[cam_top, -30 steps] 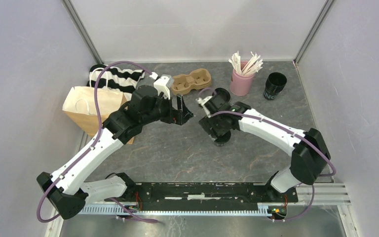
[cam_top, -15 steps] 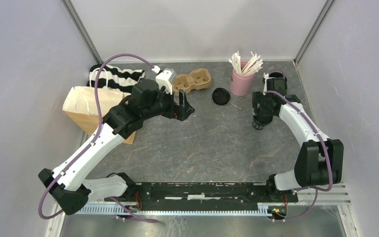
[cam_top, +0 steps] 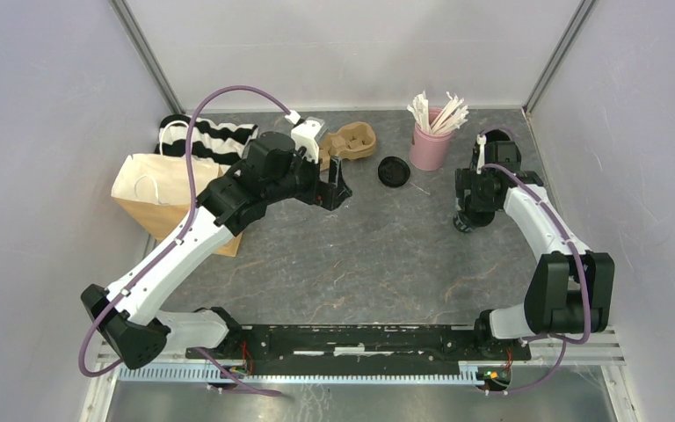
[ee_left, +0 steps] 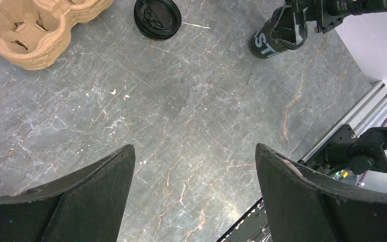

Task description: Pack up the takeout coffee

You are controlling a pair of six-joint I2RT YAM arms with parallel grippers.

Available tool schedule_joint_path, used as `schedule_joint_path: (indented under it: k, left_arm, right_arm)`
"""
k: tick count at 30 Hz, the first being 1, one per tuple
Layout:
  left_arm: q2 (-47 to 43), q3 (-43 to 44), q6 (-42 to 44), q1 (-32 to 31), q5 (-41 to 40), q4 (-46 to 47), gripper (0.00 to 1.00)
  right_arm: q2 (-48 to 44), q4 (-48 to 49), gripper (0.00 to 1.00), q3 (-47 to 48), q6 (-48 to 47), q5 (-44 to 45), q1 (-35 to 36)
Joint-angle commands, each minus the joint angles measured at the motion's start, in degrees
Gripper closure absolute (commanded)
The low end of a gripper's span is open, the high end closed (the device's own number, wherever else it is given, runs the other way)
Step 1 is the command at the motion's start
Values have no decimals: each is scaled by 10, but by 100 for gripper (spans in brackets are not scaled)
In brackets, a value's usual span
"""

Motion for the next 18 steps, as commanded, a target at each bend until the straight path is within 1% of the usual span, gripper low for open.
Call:
schedule_joint_path:
  k: [1, 6, 11, 18]
  left_arm:
    - [2, 27, 46, 0, 16, 6, 6]
    - [-2, 19, 48, 0, 23, 7, 6]
    - [-8, 7, 51, 0, 24, 10, 5]
    - [-10, 5, 57, 0, 20, 14, 6]
  right_arm:
    - [-12, -47, 2, 36, 2, -29, -1]
    - [-15, -63, 2, 62, 4, -41, 0]
    - [-7, -76, 2, 67, -8, -37, 2]
    - [-2, -75, 2, 51, -32, 12, 17]
